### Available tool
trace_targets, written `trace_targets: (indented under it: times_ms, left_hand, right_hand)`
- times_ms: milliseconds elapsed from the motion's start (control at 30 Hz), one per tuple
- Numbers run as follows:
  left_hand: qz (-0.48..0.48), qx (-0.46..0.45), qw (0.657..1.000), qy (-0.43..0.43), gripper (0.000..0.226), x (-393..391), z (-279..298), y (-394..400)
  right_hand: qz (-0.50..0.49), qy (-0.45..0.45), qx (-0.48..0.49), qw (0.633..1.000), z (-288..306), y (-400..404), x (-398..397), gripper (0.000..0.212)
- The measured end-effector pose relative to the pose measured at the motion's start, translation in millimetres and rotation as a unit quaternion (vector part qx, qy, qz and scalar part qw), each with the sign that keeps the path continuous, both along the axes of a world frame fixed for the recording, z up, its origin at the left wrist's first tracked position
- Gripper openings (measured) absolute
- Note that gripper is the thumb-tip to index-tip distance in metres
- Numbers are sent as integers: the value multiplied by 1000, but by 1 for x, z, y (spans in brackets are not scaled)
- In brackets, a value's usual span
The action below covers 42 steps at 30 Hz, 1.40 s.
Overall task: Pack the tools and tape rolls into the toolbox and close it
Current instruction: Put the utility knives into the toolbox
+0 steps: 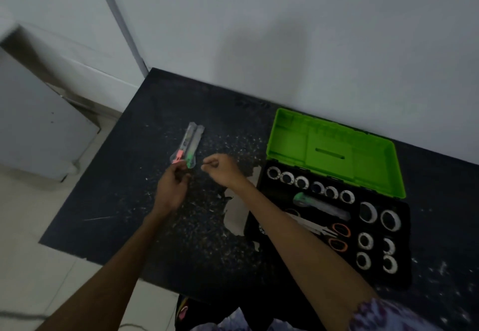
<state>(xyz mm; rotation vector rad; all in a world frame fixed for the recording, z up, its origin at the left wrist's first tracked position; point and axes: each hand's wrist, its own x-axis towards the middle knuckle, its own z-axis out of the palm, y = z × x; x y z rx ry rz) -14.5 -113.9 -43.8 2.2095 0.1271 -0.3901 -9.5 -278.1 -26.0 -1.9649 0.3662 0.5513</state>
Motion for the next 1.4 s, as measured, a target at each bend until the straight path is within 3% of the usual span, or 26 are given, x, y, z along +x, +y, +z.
trace_targets:
  times_ms: [167, 500, 667, 800, 967, 1100, 1233, 1400]
  left_hand:
    - [-39, 19, 999, -7, 44, 28, -2, -2]
    - [-42, -34, 998, -31, 43, 29, -10, -12]
    - [-1, -24, 997, -68, 39, 31, -24, -5]
    - [-24, -12, 999, -21, 43, 24, -29, -9]
    - [27, -64, 998, 10, 40, 15, -24, -7]
    - [74, -131, 988, 32, 36, 10, -5, -13]
    - [32, -198, 980, 12, 35, 8, 27, -36]
    - [8, -261, 965, 11, 34, -12, 64, -82]
  right_hand:
    - [-102, 57, -40, 992, -28, 41, 30, 35]
    - [-291, 72, 43, 953, -39, 76, 49, 23]
    - [-285, 91, 40, 953, -33, 83, 54, 29]
    - [-295, 109, 53, 948, -31, 80, 50, 29]
    - [-281, 120, 69, 950, -29, 74, 33, 28]
    - [-230, 47, 45, 971, -13, 45, 10, 29]
    - [-151, -33, 51, 987, 17, 1, -23, 27]
    - [-116, -218, -116, 962, 49, -45, -73, 17]
